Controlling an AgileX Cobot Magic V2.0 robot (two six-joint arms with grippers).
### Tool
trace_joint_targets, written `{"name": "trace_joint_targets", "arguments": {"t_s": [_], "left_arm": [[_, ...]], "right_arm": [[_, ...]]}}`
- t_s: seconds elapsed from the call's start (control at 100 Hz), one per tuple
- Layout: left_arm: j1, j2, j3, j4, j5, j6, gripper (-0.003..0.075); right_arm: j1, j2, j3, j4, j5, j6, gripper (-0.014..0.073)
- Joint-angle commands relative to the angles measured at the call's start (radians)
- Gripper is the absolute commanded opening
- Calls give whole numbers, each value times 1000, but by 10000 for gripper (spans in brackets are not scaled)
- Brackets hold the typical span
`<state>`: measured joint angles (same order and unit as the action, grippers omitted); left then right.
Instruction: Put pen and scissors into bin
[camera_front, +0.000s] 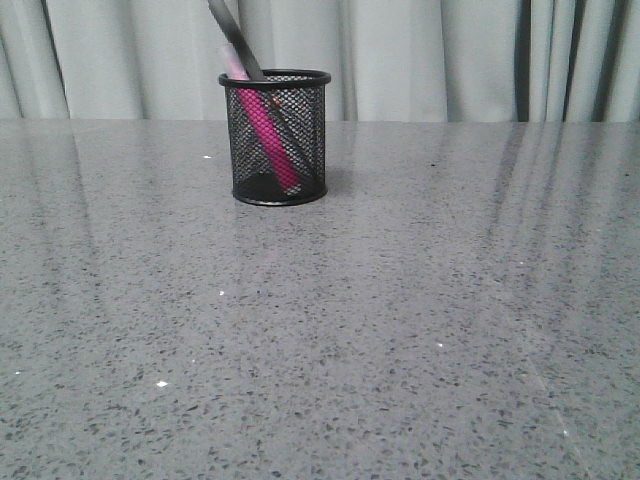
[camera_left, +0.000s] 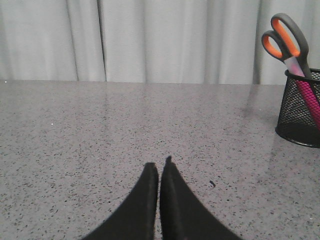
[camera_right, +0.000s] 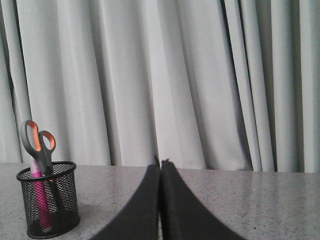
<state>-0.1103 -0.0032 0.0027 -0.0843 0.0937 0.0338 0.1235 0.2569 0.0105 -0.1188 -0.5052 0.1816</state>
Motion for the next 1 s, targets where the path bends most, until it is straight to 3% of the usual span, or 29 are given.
{"name": "trace_joint_targets", "arguments": {"t_s": [0.0,0.79,0.89,0.99], "left_arm": [[-11,-27,21,-3,-76,-11,-22],[-11,-27,21,-3,-76,-11,-22],[-11,-27,21,-3,-76,-11,-22],[-11,-27,21,-3,-76,-11,-22]], "right_arm": [[-7,8,12,5,-66,-6,-68],[-7,8,12,5,-64,-6,-68],[-5,-16,14,8,19,-6,-68],[-6,-63,14,45,224,-6,-68]]}}
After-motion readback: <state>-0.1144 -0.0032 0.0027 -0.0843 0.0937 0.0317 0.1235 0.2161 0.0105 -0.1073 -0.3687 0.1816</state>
